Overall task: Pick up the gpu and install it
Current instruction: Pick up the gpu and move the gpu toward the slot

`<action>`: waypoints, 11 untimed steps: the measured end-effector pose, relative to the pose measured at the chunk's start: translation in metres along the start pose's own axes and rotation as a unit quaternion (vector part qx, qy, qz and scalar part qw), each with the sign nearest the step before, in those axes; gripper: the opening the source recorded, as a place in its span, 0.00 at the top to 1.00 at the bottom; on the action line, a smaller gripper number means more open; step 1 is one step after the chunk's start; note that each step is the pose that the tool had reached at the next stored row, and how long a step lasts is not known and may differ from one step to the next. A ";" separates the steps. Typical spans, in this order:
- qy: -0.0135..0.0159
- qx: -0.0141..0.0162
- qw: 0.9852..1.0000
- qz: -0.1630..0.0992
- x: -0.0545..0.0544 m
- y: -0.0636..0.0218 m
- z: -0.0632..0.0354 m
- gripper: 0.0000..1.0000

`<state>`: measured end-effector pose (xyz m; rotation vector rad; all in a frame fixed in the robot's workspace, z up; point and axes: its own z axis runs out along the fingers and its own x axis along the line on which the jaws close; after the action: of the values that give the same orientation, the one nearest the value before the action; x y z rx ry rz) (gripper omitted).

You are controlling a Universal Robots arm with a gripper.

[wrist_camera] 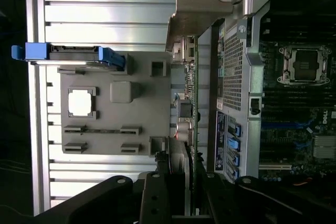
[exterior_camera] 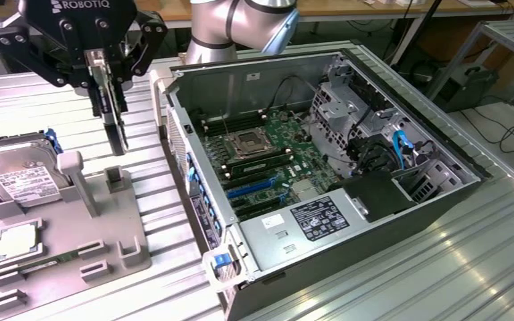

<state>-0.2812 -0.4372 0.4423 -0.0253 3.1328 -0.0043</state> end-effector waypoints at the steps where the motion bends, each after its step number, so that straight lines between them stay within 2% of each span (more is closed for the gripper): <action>1: 0.000 0.000 1.000 0.000 -0.001 0.0000 0.0000 0.72; 11: 0.000 0.000 1.000 0.000 -0.015 -0.0002 0.0001 0.72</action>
<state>-0.2663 -0.4373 0.4423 -0.0254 3.1329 -0.0044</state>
